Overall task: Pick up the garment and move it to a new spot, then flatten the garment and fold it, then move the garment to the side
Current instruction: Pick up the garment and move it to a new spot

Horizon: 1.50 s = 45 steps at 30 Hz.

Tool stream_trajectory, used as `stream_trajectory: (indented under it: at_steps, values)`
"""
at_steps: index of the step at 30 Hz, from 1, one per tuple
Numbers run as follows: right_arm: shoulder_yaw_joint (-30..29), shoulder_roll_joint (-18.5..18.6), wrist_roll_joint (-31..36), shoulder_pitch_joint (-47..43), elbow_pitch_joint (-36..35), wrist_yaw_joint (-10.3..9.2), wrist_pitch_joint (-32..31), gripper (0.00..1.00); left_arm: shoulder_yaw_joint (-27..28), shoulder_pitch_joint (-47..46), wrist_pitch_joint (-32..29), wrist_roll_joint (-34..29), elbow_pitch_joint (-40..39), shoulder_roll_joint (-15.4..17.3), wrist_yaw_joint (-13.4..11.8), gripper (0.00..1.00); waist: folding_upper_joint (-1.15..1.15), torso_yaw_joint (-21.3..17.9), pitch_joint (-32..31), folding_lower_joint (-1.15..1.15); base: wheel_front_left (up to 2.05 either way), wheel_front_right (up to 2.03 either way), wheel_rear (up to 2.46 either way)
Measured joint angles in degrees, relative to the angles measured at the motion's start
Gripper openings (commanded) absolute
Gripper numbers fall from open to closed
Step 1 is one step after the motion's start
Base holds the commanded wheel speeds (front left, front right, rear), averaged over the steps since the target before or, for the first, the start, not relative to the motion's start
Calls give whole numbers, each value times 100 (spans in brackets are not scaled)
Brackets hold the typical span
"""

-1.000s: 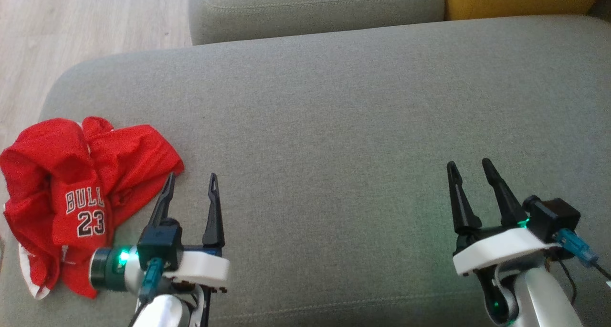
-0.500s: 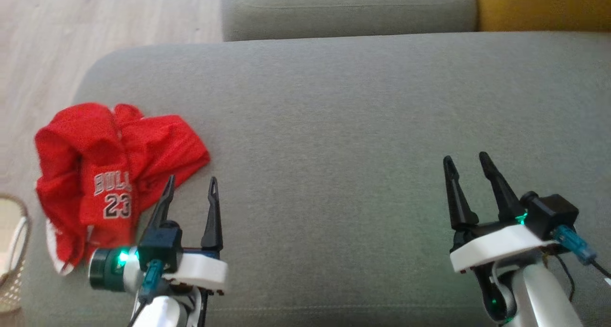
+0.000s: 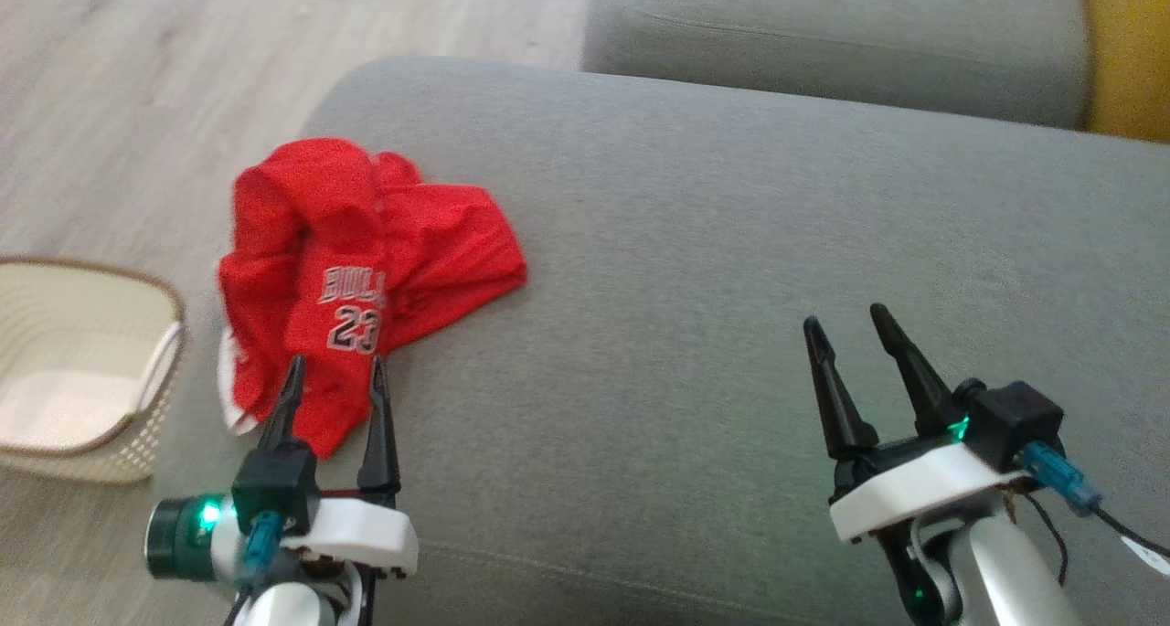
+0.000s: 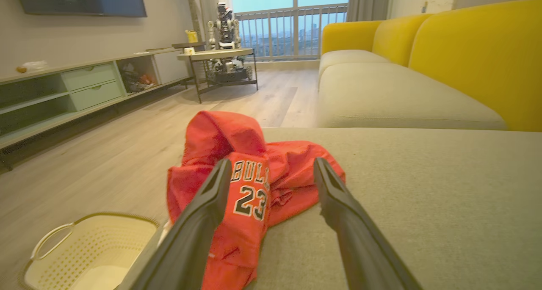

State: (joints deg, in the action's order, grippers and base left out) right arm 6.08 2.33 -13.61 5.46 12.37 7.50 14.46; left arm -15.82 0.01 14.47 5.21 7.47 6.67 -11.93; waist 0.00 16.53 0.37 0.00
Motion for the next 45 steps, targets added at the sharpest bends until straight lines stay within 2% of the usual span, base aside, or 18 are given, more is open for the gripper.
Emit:
stream_trajectory:
  at_steps: [5,16,22,33,38,45]
  values:
    - [33,1,-9,-53,20,0,0,100,27,3,0,-58,-5,-35,89,100,0,419,-34,0,0,0,0]
    - [256,1,-8,-55,32,0,0,100,192,121,1,-98,-10,-127,136,100,0,945,13,0,0,0,0]
    - [323,2,-8,-53,48,0,0,100,269,121,1,-159,-34,-152,143,100,0,939,33,0,0,0,0]
    - [315,2,21,-26,53,0,0,100,634,85,1,-107,-38,-179,296,100,0,673,140,0,0,0,0]
    - [281,7,172,38,-31,0,0,100,857,-217,1,9,42,-91,546,100,0,500,397,0,0,0,0]
    - [114,19,466,467,-368,0,-97,100,1006,-1549,-67,203,861,372,1165,100,0,248,946,2,0,0,0]
